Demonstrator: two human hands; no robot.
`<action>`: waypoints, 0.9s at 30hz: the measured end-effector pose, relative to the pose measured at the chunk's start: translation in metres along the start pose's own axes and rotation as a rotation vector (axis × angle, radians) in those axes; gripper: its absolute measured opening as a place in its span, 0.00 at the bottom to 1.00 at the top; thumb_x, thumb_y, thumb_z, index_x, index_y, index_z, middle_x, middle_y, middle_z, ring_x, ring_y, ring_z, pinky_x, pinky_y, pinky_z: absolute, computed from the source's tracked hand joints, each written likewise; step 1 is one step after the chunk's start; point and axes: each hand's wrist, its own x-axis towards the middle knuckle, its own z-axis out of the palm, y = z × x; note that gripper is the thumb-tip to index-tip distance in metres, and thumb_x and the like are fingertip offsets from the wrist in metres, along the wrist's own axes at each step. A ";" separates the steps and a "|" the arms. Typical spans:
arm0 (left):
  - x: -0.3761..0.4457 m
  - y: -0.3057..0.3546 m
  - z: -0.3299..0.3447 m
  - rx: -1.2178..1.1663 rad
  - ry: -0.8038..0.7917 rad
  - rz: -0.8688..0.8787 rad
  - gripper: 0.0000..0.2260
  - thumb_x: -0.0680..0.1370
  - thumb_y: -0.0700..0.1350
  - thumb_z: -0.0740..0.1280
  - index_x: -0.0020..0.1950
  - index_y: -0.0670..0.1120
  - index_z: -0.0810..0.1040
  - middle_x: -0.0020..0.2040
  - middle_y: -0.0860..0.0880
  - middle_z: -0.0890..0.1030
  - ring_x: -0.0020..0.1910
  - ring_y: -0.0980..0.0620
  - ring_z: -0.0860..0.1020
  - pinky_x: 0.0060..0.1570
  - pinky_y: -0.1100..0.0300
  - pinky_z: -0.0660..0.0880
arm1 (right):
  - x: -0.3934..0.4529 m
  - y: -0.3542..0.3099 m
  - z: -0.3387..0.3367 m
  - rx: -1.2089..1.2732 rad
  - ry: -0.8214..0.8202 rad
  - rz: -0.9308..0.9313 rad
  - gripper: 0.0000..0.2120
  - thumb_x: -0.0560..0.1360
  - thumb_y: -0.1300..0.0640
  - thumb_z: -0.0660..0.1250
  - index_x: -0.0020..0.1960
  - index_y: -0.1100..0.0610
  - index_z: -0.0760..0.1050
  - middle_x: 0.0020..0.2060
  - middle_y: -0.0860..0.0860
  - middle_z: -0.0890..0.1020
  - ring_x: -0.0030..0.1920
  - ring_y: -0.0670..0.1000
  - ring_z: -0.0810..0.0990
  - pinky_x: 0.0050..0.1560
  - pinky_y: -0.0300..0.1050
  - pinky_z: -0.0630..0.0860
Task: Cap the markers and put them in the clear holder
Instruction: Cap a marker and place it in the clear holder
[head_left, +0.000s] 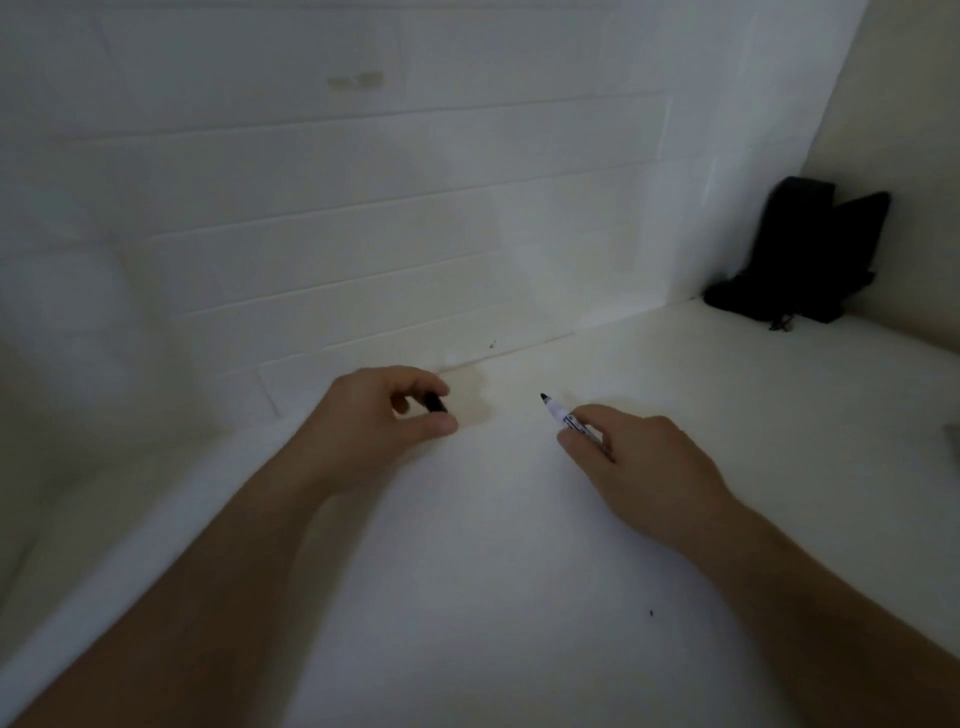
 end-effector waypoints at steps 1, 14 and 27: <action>0.000 0.009 0.008 -0.122 0.000 -0.017 0.10 0.71 0.55 0.77 0.51 0.59 0.84 0.40 0.62 0.82 0.35 0.64 0.78 0.34 0.72 0.70 | 0.001 0.004 -0.001 0.014 0.017 0.000 0.16 0.81 0.35 0.53 0.56 0.42 0.75 0.29 0.48 0.76 0.34 0.50 0.77 0.36 0.47 0.74; 0.029 0.053 0.101 -0.880 -0.081 -0.211 0.18 0.79 0.26 0.63 0.62 0.43 0.78 0.57 0.42 0.83 0.52 0.50 0.85 0.55 0.61 0.80 | 0.017 0.055 -0.003 0.206 0.171 0.036 0.10 0.82 0.48 0.59 0.43 0.49 0.71 0.37 0.48 0.75 0.40 0.52 0.74 0.44 0.55 0.75; 0.025 0.047 0.104 -0.636 -0.095 -0.120 0.15 0.81 0.32 0.61 0.54 0.48 0.83 0.49 0.49 0.87 0.53 0.51 0.84 0.55 0.63 0.78 | 0.015 0.047 0.001 0.342 0.266 -0.058 0.09 0.75 0.42 0.69 0.53 0.41 0.82 0.46 0.43 0.80 0.50 0.48 0.78 0.54 0.48 0.76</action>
